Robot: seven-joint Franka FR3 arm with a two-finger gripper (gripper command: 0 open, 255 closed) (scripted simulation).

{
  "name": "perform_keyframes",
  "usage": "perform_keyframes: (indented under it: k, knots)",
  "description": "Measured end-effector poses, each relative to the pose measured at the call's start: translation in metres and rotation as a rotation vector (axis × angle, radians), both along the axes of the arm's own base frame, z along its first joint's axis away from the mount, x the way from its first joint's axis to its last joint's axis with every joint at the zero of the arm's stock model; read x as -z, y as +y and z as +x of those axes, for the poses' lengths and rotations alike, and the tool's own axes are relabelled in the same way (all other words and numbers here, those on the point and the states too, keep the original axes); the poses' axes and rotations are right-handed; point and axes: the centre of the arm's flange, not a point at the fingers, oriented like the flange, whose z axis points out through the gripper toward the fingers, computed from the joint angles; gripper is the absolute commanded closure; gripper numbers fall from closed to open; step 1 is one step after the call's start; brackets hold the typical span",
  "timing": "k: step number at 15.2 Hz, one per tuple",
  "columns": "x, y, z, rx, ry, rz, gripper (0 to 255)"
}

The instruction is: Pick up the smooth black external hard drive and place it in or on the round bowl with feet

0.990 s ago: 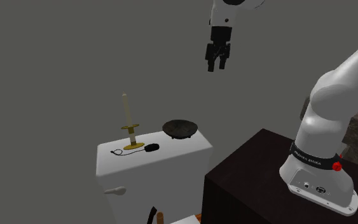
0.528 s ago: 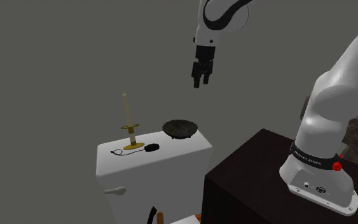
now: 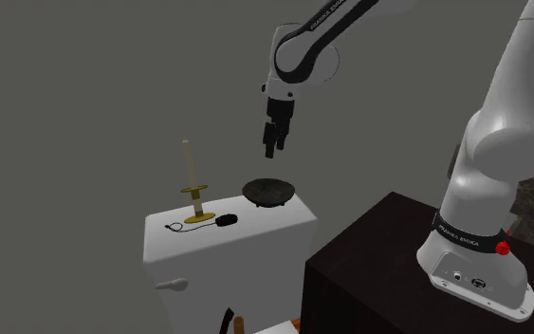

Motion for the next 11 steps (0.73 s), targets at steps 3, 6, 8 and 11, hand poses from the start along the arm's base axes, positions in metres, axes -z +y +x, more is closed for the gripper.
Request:
perform_keyframes:
  k: [3, 6, 8, 11]
  knots:
    - [0.027, 0.017, 0.019, -0.061, -0.011, 0.012, 0]
    - [0.055, 0.04, 0.032, -0.123, -0.021, 0.023, 0]
    - [0.075, 0.056, 0.038, -0.164, -0.029, 0.031, 0]
    - [0.102, 0.081, 0.051, -0.226, -0.04, 0.043, 0]
